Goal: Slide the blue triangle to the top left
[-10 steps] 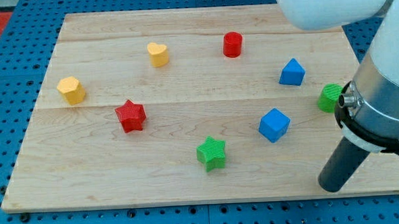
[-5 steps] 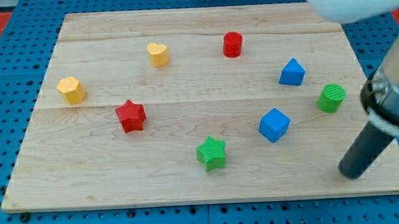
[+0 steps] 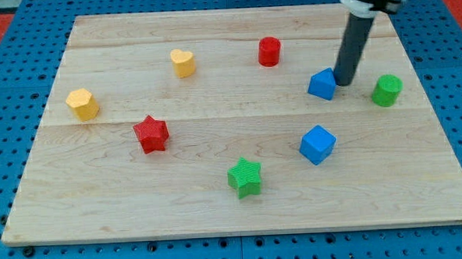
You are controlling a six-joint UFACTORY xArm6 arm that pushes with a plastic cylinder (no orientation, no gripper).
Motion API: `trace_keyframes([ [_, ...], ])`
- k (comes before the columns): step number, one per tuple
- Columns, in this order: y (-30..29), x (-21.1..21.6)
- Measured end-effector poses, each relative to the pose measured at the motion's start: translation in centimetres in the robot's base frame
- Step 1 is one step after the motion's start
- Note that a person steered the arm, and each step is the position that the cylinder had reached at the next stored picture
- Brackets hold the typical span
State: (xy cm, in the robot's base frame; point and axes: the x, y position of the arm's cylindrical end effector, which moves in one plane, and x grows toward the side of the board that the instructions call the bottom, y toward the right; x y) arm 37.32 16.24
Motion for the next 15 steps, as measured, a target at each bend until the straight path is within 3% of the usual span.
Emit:
trace_keyframes([
  [1, -3.9, 1.2],
  [5, -8.5, 8.1],
  [6, -16.8, 4.7],
  [8, -17.1, -2.7],
  [9, -22.3, -4.6],
  [10, -23.6, -4.4],
  [12, -27.4, -11.8],
  [13, -23.8, -12.8],
  [14, -24.7, -14.7],
  [15, -31.5, -13.4],
])
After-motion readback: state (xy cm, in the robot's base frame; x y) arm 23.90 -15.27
